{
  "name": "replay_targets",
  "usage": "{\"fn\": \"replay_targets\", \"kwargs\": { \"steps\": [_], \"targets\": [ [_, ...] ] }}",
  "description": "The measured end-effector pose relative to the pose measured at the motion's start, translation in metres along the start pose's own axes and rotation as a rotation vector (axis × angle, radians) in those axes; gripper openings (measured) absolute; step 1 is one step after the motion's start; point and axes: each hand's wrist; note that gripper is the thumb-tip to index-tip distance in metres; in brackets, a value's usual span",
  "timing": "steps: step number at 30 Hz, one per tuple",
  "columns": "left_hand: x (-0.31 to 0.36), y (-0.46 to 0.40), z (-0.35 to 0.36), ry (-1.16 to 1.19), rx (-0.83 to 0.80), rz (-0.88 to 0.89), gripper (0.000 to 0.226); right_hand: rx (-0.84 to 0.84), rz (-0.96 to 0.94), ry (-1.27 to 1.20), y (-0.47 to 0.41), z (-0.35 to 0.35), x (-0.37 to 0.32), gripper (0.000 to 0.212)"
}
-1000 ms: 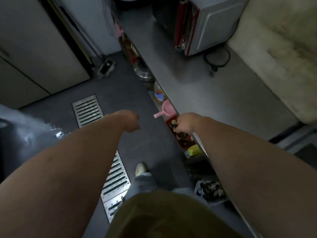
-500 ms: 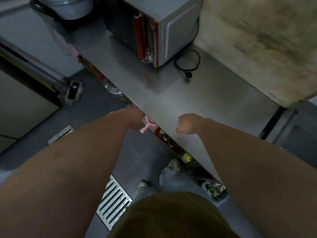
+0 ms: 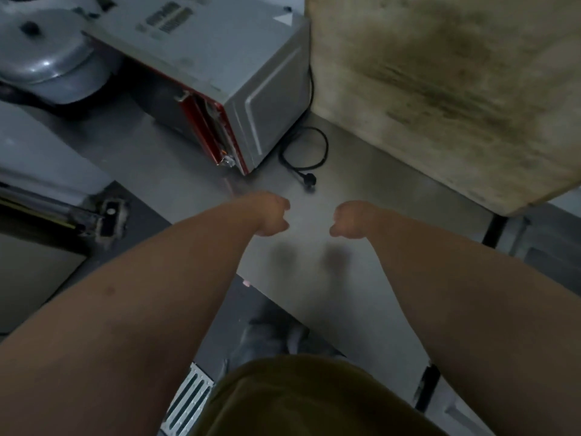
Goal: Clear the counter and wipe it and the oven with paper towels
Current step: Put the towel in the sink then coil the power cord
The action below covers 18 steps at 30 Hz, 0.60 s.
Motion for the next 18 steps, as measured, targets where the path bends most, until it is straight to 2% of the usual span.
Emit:
{"fn": "replay_targets", "kwargs": {
  "steps": [4, 6, 7, 10, 14, 18],
  "targets": [
    [0.000, -0.034, -0.021, -0.074, -0.010, 0.077, 0.063, 0.026, 0.039, -0.053, -0.013, -0.004, 0.014, 0.063],
    [-0.001, -0.050, -0.030, -0.126, -0.004, 0.109, 0.063, 0.021, 0.082, -0.078, -0.017, -0.001, 0.020, 0.067],
    [-0.002, -0.057, -0.033, -0.150, 0.000, 0.127, 0.063, 0.022, 0.109, -0.097, -0.022, 0.002, 0.025, 0.066],
    [-0.005, -0.079, -0.041, -0.186, -0.014, 0.211, 0.064, 0.058, 0.223, -0.182, -0.036, 0.008, 0.040, 0.042],
    [-0.022, -0.107, -0.050, -0.208, -0.021, 0.336, 0.062, 0.085, 0.302, -0.291, -0.037, -0.002, 0.021, 0.032],
    [-0.056, -0.138, -0.050, -0.216, 0.005, 0.346, 0.057, 0.150, 0.303, -0.397, -0.049, -0.019, -0.021, 0.057]
  ]
}}
Point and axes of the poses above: each hand's wrist, its own y-axis away from the middle knuckle, its own z-axis out of the palm, x = y × z, and after that the axes turned 14 degrees about -y, right-handed
